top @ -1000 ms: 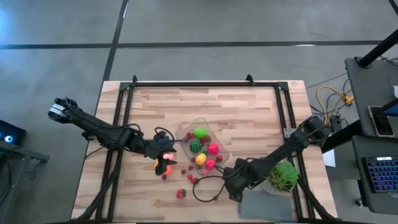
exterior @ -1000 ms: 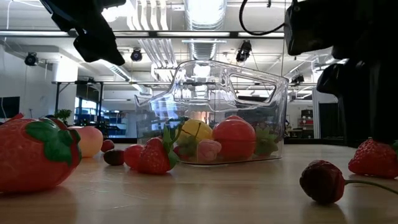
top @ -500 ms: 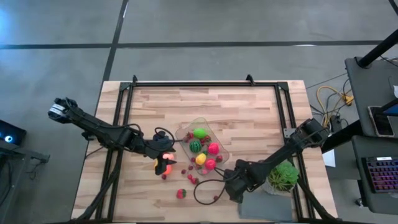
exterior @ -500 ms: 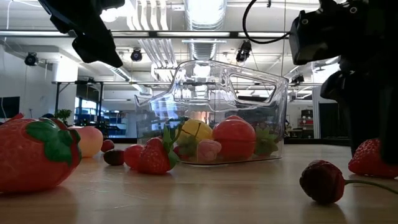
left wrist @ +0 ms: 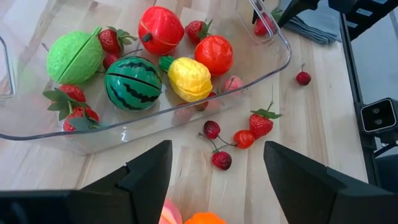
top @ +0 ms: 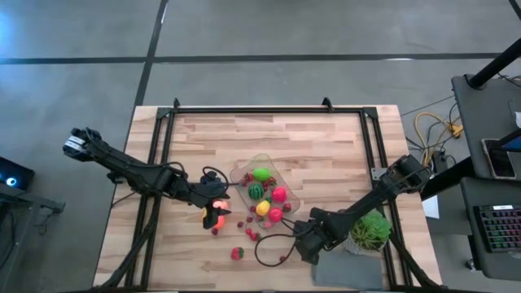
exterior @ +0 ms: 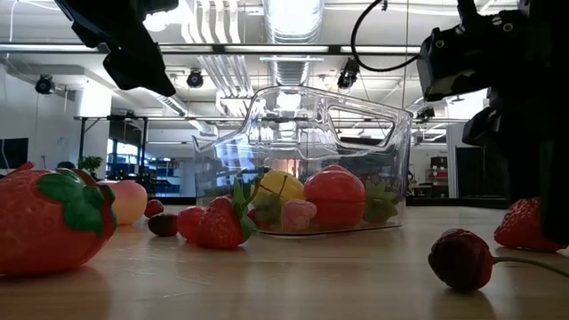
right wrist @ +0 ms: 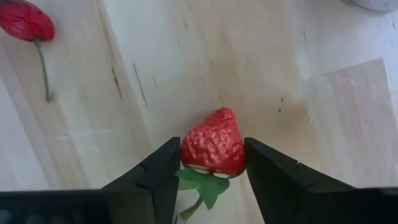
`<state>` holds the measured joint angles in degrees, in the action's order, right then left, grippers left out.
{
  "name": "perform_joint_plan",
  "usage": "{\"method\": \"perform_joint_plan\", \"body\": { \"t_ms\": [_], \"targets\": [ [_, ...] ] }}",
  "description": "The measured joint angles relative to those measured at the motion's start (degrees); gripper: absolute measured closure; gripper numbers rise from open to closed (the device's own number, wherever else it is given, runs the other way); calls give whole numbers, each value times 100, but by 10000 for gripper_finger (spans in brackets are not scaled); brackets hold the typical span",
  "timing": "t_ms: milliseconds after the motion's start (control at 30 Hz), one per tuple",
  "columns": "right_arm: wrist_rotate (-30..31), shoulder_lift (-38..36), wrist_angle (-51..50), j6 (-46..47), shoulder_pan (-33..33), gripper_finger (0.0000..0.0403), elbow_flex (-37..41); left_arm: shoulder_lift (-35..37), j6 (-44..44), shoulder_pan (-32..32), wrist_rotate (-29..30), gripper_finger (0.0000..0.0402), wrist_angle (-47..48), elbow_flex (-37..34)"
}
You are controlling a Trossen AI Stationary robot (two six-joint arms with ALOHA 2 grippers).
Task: Pick and placing Produce into tupperware
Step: Put the red strawberry into the transparent bin
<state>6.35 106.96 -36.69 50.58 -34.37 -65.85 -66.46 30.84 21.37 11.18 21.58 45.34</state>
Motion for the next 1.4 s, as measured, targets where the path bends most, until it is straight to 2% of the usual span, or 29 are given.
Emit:
{"method": "perform_joint_plan", "body": {
  "t_ms": [333,567,767,867,967,1100,1200,1400],
  "targets": [
    [20,0,8,1,0,260,21,0,23,0,0,162,0,0],
    [17,-43,-14,149,0,257,-132,0,23,0,0,162,-2,0],
    [125,-426,-136,-34,-12,257,-513,0,23,0,0,162,-2,0],
    [362,-751,-543,-101,-13,257,-777,0,24,0,-1,162,-1,0],
    [891,-1106,-999,-120,3,257,-1067,0,25,0,-17,162,-2,0],
    [1444,-1477,-1012,-434,360,255,-1334,0,34,0,-37,162,0,0],
    [1239,-1521,-791,-704,931,254,-1373,31,350,-1,-85,162,67,0],
    [192,-1263,-313,-1157,2008,233,-1361,208,637,0,-105,162,491,0]
  ]
}}
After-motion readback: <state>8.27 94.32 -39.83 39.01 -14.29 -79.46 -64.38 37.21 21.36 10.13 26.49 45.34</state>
